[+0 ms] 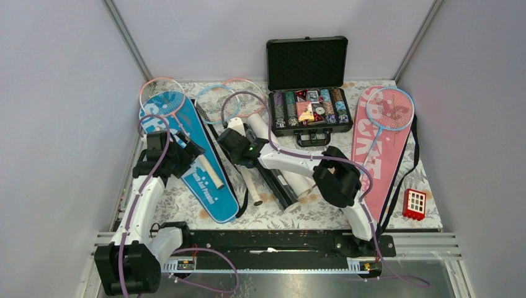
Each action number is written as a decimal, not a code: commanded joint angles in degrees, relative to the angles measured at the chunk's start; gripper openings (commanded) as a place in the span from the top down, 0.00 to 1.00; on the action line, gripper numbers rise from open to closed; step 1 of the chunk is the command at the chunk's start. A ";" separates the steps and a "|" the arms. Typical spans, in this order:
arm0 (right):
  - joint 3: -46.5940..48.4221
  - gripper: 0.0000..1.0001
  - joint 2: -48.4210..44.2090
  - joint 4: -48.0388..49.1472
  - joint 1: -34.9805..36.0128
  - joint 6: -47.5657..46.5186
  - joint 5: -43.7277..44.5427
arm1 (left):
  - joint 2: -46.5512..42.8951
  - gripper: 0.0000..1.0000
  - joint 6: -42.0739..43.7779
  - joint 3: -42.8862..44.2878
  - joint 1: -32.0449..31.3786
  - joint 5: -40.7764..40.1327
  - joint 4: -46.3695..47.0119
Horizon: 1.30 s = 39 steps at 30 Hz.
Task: Pack up the badminton gear
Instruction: Pick up the racket from the center of the board.
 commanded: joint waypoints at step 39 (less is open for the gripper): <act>-39.09 1.00 -31.03 33.38 -0.51 19.30 -18.78 | 26.89 0.40 -14.35 -1.15 -17.01 9.02 39.77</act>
